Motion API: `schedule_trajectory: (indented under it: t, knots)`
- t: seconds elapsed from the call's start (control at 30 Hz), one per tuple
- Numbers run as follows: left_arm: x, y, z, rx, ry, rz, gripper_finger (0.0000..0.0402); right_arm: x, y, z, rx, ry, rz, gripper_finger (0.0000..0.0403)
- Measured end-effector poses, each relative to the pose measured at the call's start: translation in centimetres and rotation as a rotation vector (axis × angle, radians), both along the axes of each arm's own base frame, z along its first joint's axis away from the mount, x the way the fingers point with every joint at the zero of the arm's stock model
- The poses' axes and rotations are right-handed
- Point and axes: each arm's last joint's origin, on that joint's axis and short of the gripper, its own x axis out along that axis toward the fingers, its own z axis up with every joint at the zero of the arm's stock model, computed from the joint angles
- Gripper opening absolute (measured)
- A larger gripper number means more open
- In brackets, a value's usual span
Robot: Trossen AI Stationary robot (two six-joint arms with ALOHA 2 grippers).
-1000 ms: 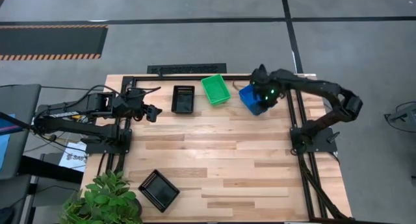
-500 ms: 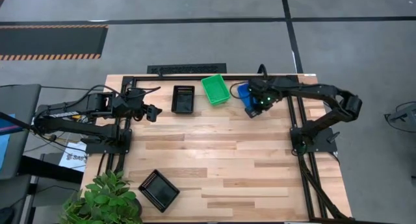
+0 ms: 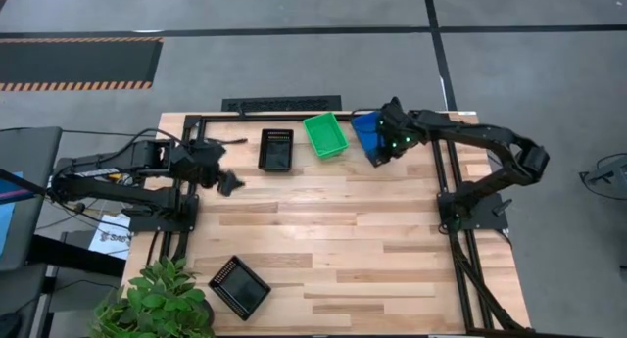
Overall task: Stack baskets by color
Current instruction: Move the bottom black bin to the center of the table
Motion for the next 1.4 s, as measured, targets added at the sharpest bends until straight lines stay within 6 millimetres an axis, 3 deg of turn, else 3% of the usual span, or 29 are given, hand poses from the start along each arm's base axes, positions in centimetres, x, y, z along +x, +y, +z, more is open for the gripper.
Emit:
schedule_trajectory:
  t: [0.17,0.33,0.47,0.67,0.9,1.03,1.4]
  knots:
    - [1.7,-2.8,-1.7,-0.16,0.166,-0.257,0.0256,1.1,2.7,1.3,-0.031,-0.042,0.041,0.0154]
    - [3.6,-7.0,-4.1,-0.101,0.343,-0.485,0.0256,1.8,4.5,1.6,-0.058,-0.039,0.062,0.0154]
    - [3.6,-9.8,-5.7,-0.015,0.472,-0.615,0.0256,2.1,5.1,1.6,-0.062,-0.037,0.079,0.0154]
    - [2.5,-12.1,-8.2,-0.03,0.446,-0.586,0.0256,2.1,5.4,1.5,-0.057,-0.026,0.089,0.0154]
    - [0.5,-14.0,-12.6,-0.159,0.474,-0.521,0.0256,1.9,5.5,1.5,-0.044,-0.004,0.091,0.0154]
    - [0.0,-14.8,-13.4,-0.228,0.46,-0.492,0.0256,1.8,5.5,1.4,-0.051,0.0,0.113,0.0154]
    - [-0.5,-13.7,-16.6,-0.239,0.544,-0.369,0.0256,1.7,5.4,1.4,-0.024,-0.004,0.125,0.0154]
